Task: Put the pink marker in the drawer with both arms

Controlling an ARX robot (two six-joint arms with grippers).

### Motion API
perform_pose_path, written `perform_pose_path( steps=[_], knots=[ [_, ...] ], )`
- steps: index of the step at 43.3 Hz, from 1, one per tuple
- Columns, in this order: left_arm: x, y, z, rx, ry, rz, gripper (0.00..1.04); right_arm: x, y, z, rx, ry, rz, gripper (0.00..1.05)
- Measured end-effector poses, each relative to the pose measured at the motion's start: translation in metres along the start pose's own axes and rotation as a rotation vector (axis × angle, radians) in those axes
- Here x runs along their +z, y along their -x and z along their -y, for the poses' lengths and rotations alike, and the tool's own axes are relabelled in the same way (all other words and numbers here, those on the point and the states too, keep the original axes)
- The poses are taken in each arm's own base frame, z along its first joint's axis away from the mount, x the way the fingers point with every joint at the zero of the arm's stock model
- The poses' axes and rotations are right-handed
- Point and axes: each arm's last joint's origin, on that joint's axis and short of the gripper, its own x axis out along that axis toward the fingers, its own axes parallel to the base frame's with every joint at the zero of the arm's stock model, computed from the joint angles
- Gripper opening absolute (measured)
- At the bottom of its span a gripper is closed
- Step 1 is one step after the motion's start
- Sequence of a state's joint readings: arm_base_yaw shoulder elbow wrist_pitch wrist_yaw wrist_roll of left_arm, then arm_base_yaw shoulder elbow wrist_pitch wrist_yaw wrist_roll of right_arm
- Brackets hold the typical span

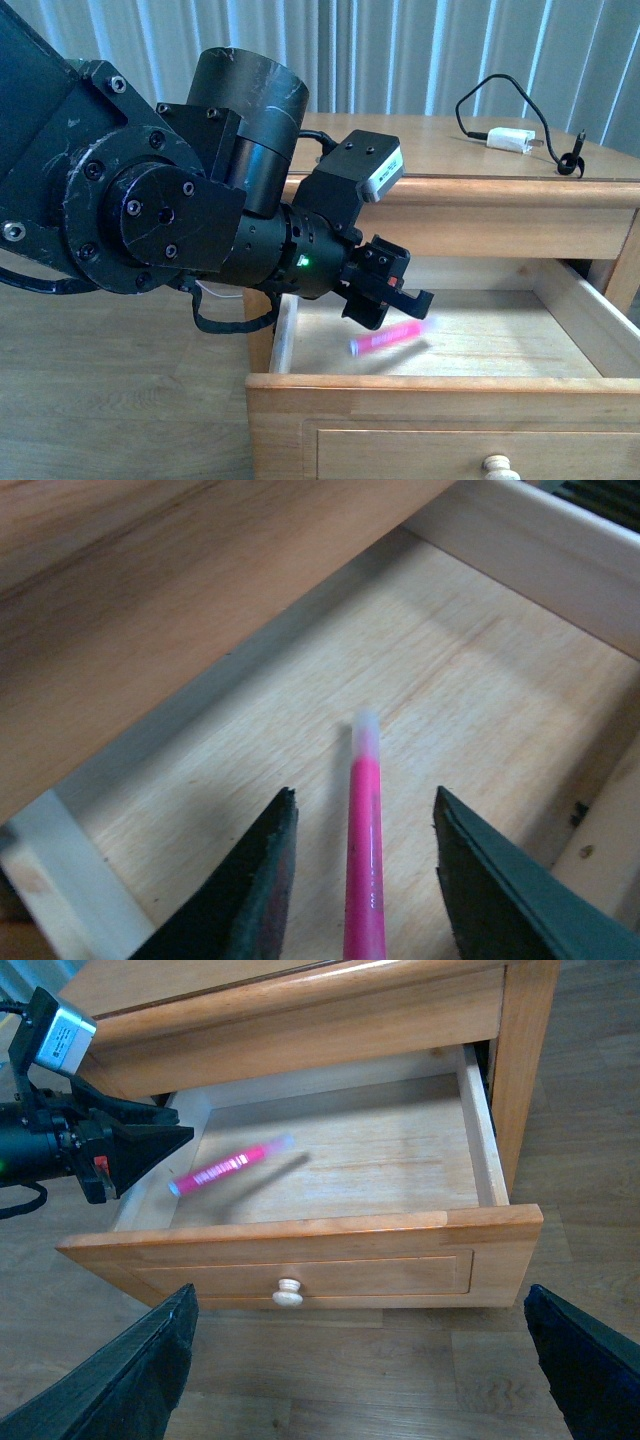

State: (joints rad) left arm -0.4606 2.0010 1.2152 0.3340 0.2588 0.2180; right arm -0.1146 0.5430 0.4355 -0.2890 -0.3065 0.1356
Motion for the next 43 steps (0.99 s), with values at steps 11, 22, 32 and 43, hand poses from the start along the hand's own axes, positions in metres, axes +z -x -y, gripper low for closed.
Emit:
perform_pose_path(
  steps=[11, 22, 32, 43],
  knots=[
    [-0.008, 0.019, 0.003, 0.11, -0.027, 0.0, 0.79, 0.0, 0.0, 0.0, 0.0, 0.0, 0.0, 0.96],
    [-0.01, 0.071, 0.004, 0.302, 0.007, 0.053, 0.98, 0.0, 0.0, 0.0, 0.0, 0.0, 0.0, 0.96],
    [-0.024, 0.132, 0.006, 0.454, 0.079, 0.091, 0.99, 0.0, 0.0, 0.0, 0.0, 0.0, 0.0, 0.96],
    [-0.054, 0.212, 0.034, 0.621, 0.234, 0.173, 0.99, 0.0, 0.0, 0.0, 0.0, 0.0, 0.0, 0.96]
  ],
)
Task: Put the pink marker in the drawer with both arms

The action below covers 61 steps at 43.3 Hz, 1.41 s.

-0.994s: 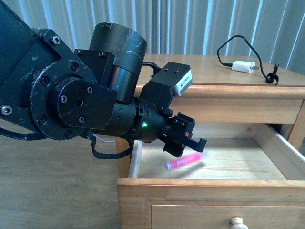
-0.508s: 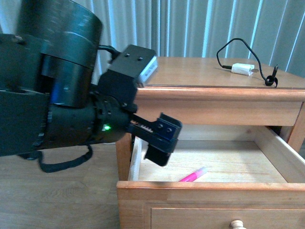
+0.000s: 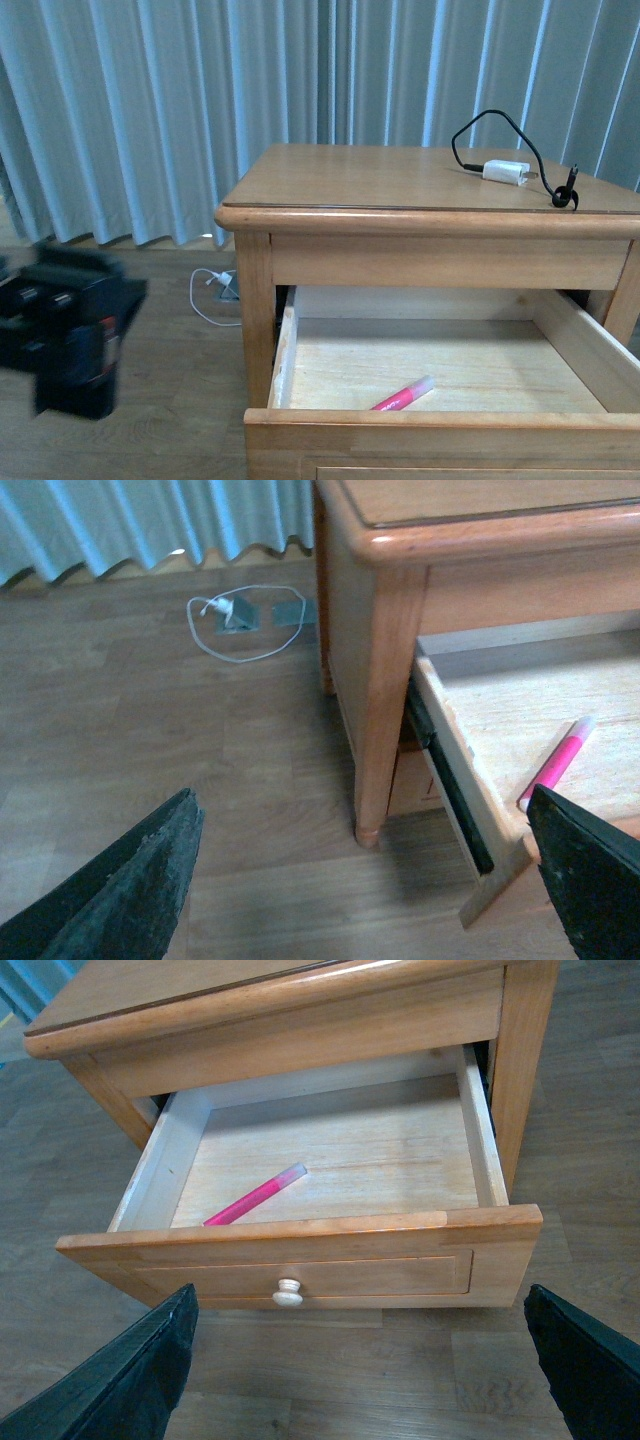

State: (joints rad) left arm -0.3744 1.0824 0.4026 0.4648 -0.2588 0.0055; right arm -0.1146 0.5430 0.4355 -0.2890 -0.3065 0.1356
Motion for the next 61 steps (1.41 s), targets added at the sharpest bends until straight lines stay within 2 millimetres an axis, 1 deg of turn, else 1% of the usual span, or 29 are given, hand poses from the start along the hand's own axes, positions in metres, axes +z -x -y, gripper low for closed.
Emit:
perform_pose_path(
  steps=[4, 8, 13, 16, 23, 25, 27, 30, 34, 35, 38, 43, 45, 47, 49, 53, 55, 61],
  knots=[
    [-0.015, 0.041, -0.007, 0.072, 0.088, -0.002, 0.99, 0.0, 0.0, 0.0, 0.0, 0.0, 0.0, 0.96],
    [-0.022, 0.065, -0.01, 0.114, 0.129, 0.01, 0.99, 0.0, 0.0, 0.0, 0.0, 0.0, 0.0, 0.96],
    [-0.033, 0.086, -0.019, 0.164, 0.202, 0.018, 0.99, 0.0, 0.0, 0.0, 0.0, 0.0, 0.0, 0.96],
    [-0.033, 0.09, -0.021, 0.172, 0.237, 0.043, 0.99, 0.0, 0.0, 0.0, 0.0, 0.0, 0.0, 0.96],
    [-0.033, 0.091, -0.022, 0.166, 0.254, 0.051, 0.99, 0.0, 0.0, 0.0, 0.0, 0.0, 0.0, 0.96],
    [-0.034, 0.091, -0.022, 0.132, 0.237, 0.098, 0.93, 0.0, 0.0, 0.0, -0.001, 0.0, 0.0, 0.96],
    [-0.038, 0.091, -0.025, 0.092, 0.188, 0.17, 0.82, 0.0, 0.0, 0.0, -0.001, 0.0, 0.0, 0.96],
    [-0.04, 0.094, -0.032, 0.093, 0.134, 0.207, 0.66, 0.0, 0.0, 0.0, -0.001, 0.0, 0.0, 0.96],
    [-0.044, 0.094, -0.036, 0.101, 0.107, 0.206, 0.52, 0.0, 0.0, 0.0, -0.001, 0.0, 0.0, 0.96],
    [-0.046, 0.095, -0.037, 0.102, 0.1, 0.204, 0.46, 0.0, 0.0, 0.0, -0.001, 0.0, 0.0, 0.96],
    [-0.048, 0.095, -0.039, 0.102, 0.093, 0.204, 0.38, 0.0, 0.0, 0.0, -0.001, 0.0, 0.0, 0.96],
    [-0.056, 0.102, -0.042, 0.108, 0.084, 0.18, 0.2, 0.0, 0.0, 0.0, -0.001, 0.0, 0.0, 0.96],
    [-0.056, 0.104, -0.044, 0.101, 0.083, 0.198, 0.11, 0.0, 0.0, 0.0, -0.001, 0.0, 0.0, 0.96],
    [-0.056, 0.105, -0.045, 0.106, 0.083, 0.205, 0.04, 0.0, 0.0, 0.0, -0.001, 0.0, 0.001, 0.96],
    [-0.058, 0.105, -0.049, 0.076, 0.076, 0.205, 0.04, 0.0, 0.0, 0.0, 0.0, 0.0, 0.0, 0.96],
    [-0.061, 0.106, -0.056, 0.114, 0.08, 0.208, 0.04, 0.0, 0.0, 0.0, -0.001, 0.0, 0.0, 0.96],
    [-0.065, 0.105, -0.056, 0.122, 0.08, 0.211, 0.04, 0.0, 0.0, 0.0, -0.001, 0.0, 0.0, 0.96],
    [-0.065, 0.106, -0.056, 0.112, 0.076, 0.221, 0.04, 0.0, 0.0, 0.0, 0.0, 0.0, 0.0, 0.96]
  ],
)
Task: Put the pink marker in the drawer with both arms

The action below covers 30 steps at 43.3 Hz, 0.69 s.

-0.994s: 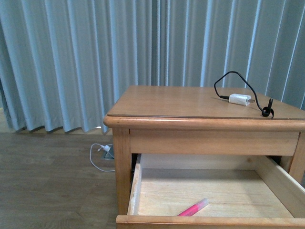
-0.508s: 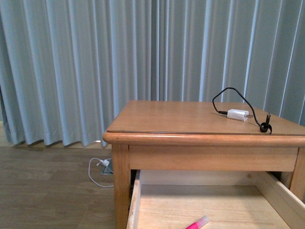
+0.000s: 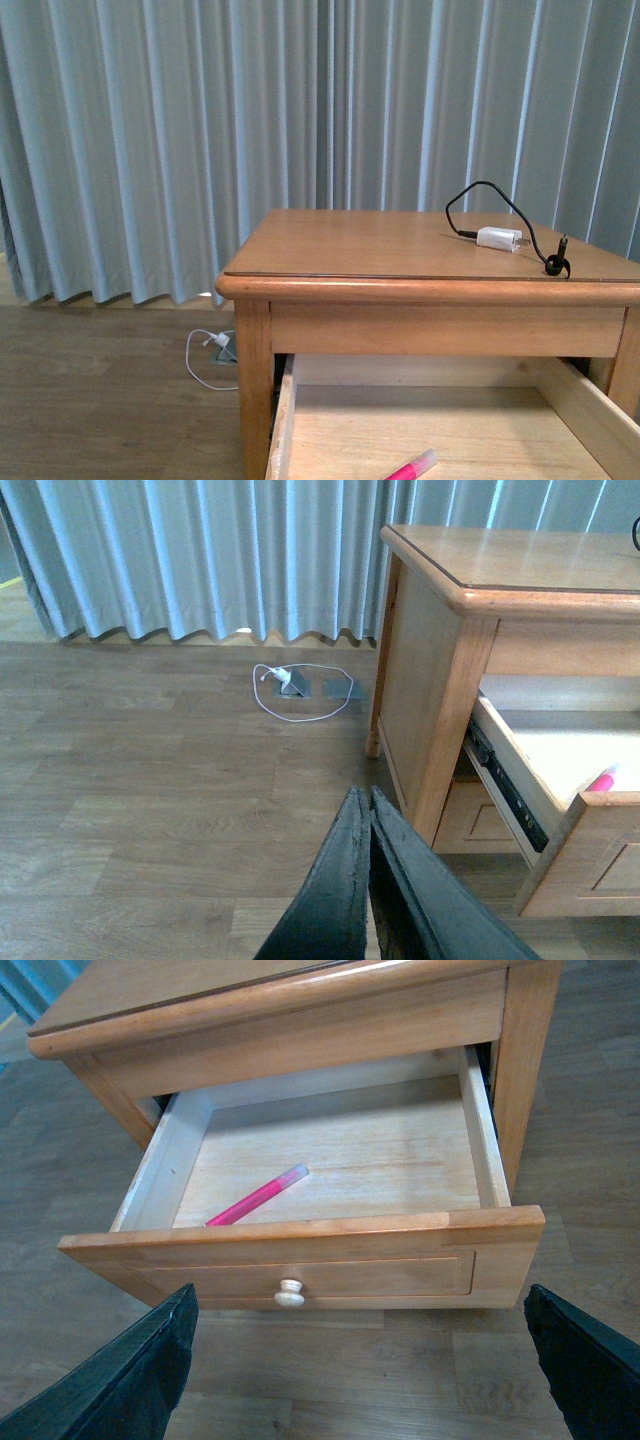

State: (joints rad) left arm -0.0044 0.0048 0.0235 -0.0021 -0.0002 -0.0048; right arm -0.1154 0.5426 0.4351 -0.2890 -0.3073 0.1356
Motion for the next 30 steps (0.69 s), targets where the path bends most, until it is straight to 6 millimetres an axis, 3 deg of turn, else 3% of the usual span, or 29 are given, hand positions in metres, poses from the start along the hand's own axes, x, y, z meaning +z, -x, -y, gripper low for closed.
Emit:
perform_pose_path(
  steps=[12, 16, 21, 30],
  knots=[
    [0.0, 0.0, 0.0, 0.002, 0.0, 0.001, 0.04, 0.0, 0.0, 0.0, -0.001, 0.0, 0.0, 0.96],
    [0.0, 0.0, 0.0, 0.002, 0.0, 0.001, 0.23, 0.0, -0.002, -0.002, -0.07, -0.005, 0.023, 0.96],
    [0.0, 0.0, 0.0, 0.002, 0.0, 0.001, 0.45, -0.005, -0.01, -0.003, -0.017, -0.023, -0.095, 0.96],
    [0.0, 0.0, 0.0, 0.002, 0.0, 0.001, 0.79, -0.01, -0.044, 0.007, 0.025, -0.026, -0.32, 0.96]
  ],
)
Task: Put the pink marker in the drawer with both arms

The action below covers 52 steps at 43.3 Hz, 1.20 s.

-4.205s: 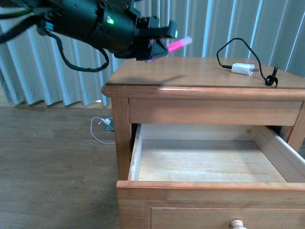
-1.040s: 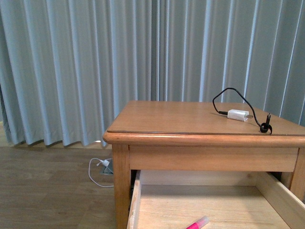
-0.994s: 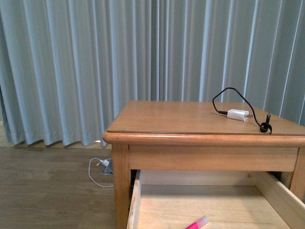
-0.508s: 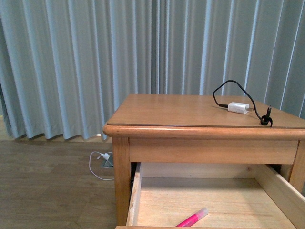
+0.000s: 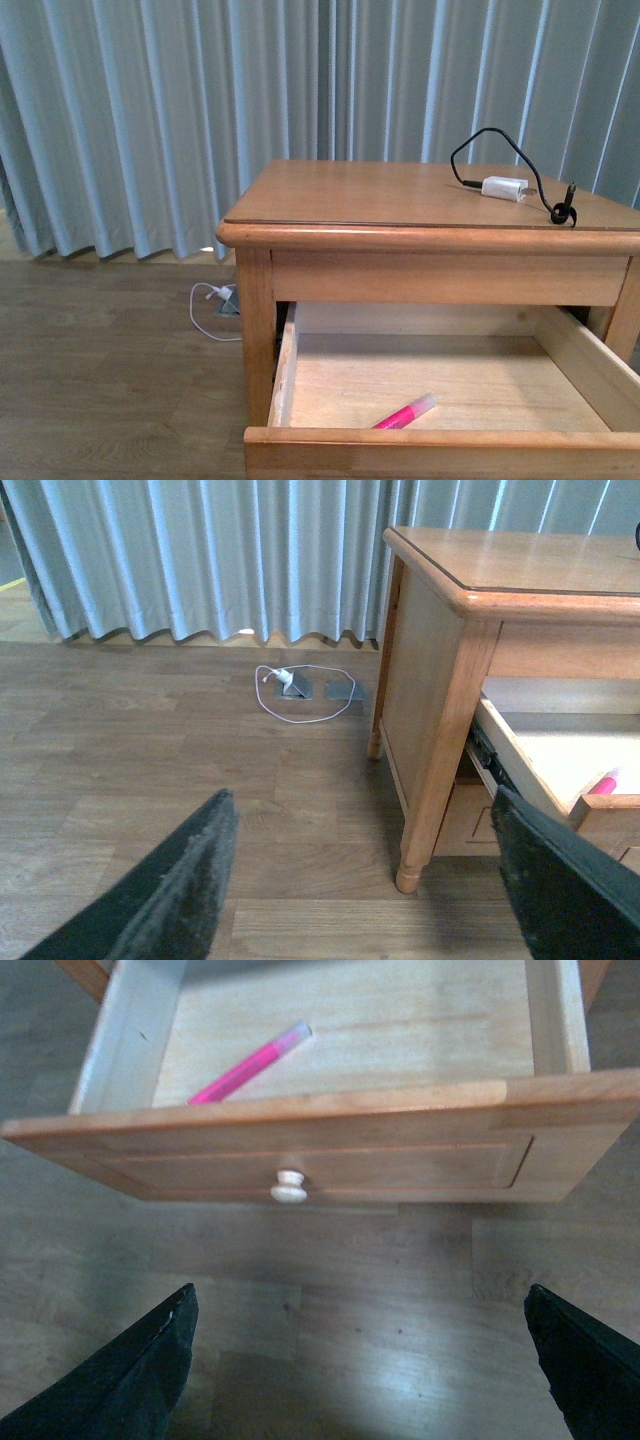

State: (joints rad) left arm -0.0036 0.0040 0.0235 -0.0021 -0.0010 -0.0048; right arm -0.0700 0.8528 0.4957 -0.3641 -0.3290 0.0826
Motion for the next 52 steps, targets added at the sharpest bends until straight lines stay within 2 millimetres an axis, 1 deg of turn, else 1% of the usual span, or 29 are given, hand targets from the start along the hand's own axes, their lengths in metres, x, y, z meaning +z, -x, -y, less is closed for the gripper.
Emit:
perform_pose_path(
  steps=[2, 4, 5, 9, 14, 17, 27, 32, 35, 40, 45, 52],
  knots=[
    [0.0, 0.0, 0.0, 0.0, 0.0, 0.0, 0.86, 0.003, -0.009, 0.005, 0.0, -0.005, -0.044, 0.96],
    [0.0, 0.0, 0.0, 0.0, 0.0, 0.0, 0.97, 0.006, -0.021, 0.01, 0.0, -0.017, -0.089, 0.96],
    [0.0, 0.0, 0.0, 0.0, 0.0, 0.0, 1.0, 0.007, -0.026, 0.012, 0.001, -0.022, -0.103, 0.96],
    [0.0, 0.0, 0.0, 0.0, 0.0, 0.0, 0.98, 0.011, -0.044, 0.019, 0.0, -0.047, -0.152, 0.96],
    [0.0, 0.0, 0.0, 0.0, 0.0, 0.0, 0.99, 0.016, -0.065, 0.025, -0.002, -0.075, -0.189, 0.96],
    [0.0, 0.0, 0.0, 0.0, -0.001, 0.0, 0.99, 0.019, -0.081, 0.029, -0.013, -0.085, -0.212, 0.96],
    [0.0, 0.0, 0.0, 0.0, -0.001, 0.0, 0.99, 0.027, -0.121, 0.035, -0.022, -0.098, -0.222, 0.96],
    [0.0, 0.0, 0.0, 0.0, 0.0, 0.0, 0.99, 0.029, -0.147, 0.035, -0.019, -0.082, -0.189, 0.96],
    [0.0, 0.0, 0.0, 0.0, -0.001, 0.0, 0.99, 0.032, -0.158, 0.035, -0.023, -0.083, -0.159, 0.96],
    [0.0, 0.0, 0.0, 0.0, 0.0, 0.0, 0.99, 0.046, -0.183, 0.035, -0.049, -0.041, -0.045, 0.96],
    [0.0, 0.0, 0.0, 0.0, 0.0, 0.0, 0.99, 0.057, -0.203, 0.034, -0.072, -0.005, 0.038, 0.96],
    [0.0, 0.0, 0.0, 0.0, 0.0, 0.0, 0.99, 0.065, -0.233, 0.036, -0.112, 0.015, 0.151, 0.96]
  ],
)
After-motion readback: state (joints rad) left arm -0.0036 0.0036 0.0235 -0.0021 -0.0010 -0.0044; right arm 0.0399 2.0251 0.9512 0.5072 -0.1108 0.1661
